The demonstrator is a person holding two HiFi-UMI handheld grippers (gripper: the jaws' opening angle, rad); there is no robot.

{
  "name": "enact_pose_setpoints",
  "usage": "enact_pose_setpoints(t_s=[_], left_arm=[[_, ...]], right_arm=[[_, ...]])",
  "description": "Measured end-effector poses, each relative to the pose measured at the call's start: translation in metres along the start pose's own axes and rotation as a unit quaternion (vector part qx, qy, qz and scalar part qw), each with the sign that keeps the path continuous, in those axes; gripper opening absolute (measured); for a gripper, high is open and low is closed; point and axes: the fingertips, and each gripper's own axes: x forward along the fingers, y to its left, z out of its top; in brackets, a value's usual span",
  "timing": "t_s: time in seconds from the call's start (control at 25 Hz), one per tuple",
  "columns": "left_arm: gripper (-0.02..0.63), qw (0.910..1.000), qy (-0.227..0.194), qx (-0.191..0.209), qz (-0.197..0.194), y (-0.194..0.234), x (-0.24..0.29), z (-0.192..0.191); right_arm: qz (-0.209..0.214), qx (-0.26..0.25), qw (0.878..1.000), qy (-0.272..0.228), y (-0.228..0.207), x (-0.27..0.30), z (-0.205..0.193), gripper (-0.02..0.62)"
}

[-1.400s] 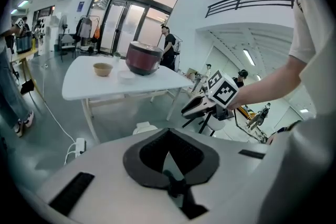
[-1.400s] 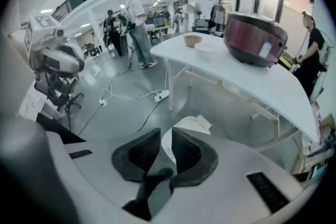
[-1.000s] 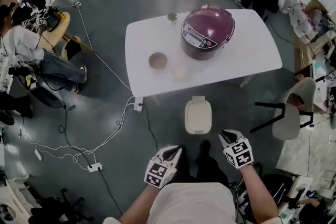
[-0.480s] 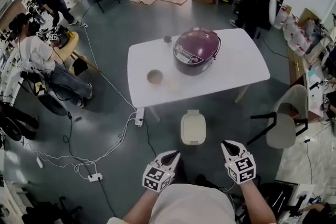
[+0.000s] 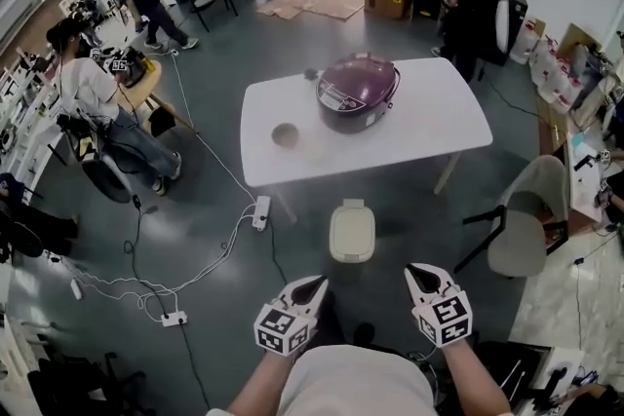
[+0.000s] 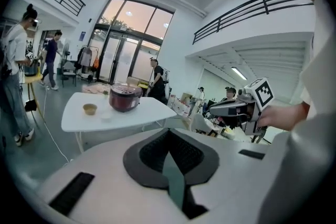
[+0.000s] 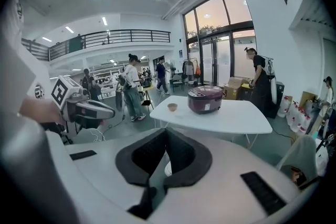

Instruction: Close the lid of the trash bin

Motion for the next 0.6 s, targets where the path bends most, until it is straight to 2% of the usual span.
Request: enact_pose_setpoints(t_s=[0.32,0.6], left_arm=[[0.012,0.9993,-0.027,0.013,0.024,-0.026,-0.046,0.006],[0.012,0.9987,-0.038,0.020,0.026,-0.032,-0.079,0.002]], right_arm=[[0.009,-0.001,1.000,-0.023,0.018,-0.039,-0.006,0.012],[0.007,-0.008,0.999,-0.042,0.040,-0.050,0.001,0.012]])
